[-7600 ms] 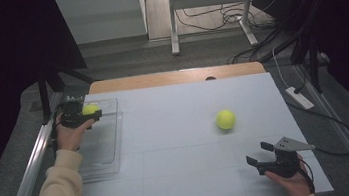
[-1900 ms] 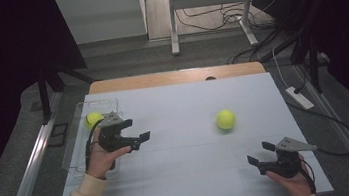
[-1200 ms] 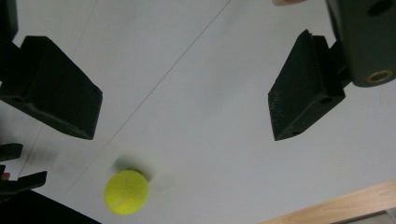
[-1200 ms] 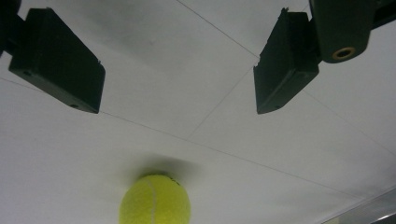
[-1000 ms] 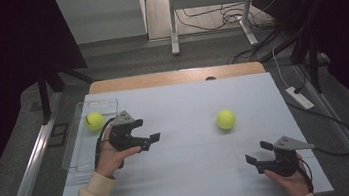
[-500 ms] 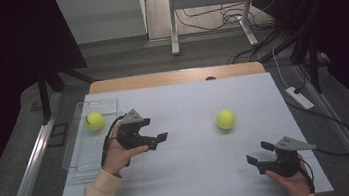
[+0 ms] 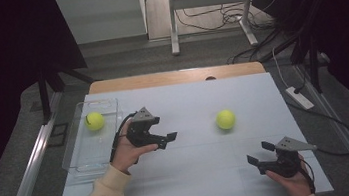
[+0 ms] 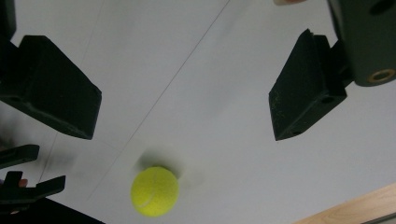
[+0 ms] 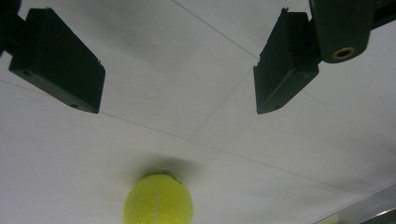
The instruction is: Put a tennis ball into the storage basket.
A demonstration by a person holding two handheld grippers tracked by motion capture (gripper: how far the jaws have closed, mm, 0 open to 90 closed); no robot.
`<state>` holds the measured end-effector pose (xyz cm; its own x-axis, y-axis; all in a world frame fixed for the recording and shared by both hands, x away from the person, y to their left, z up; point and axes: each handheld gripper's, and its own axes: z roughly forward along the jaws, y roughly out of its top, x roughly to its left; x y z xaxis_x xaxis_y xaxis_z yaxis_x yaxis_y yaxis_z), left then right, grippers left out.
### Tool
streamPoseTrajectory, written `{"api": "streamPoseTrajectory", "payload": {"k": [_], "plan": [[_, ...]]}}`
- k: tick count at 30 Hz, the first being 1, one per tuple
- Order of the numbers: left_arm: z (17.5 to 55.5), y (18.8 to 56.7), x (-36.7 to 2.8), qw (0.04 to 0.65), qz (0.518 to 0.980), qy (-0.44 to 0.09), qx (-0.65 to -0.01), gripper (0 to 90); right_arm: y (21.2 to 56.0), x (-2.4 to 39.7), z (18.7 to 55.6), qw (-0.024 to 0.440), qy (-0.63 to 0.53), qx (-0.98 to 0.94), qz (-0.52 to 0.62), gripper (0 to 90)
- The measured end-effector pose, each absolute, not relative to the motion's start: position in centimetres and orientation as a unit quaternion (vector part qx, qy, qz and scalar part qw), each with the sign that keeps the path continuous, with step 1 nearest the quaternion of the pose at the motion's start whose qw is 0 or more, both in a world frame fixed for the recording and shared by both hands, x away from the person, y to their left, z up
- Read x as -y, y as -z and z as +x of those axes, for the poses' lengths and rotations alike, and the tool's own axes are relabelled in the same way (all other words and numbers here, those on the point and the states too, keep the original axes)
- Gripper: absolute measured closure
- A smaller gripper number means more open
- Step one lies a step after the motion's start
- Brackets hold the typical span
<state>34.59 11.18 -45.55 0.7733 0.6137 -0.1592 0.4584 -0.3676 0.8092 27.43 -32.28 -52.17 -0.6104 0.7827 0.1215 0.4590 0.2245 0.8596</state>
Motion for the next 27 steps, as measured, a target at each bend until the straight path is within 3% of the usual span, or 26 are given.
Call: {"api": "streamPoseTrajectory", "payload": {"k": [27], "plan": [[36.4,46.1,-7.7,0.445,0.837,-0.067,-0.311,10.6,52.2,32.2,27.4,0.172,-0.47,-0.764,0.406,16.5]]}}
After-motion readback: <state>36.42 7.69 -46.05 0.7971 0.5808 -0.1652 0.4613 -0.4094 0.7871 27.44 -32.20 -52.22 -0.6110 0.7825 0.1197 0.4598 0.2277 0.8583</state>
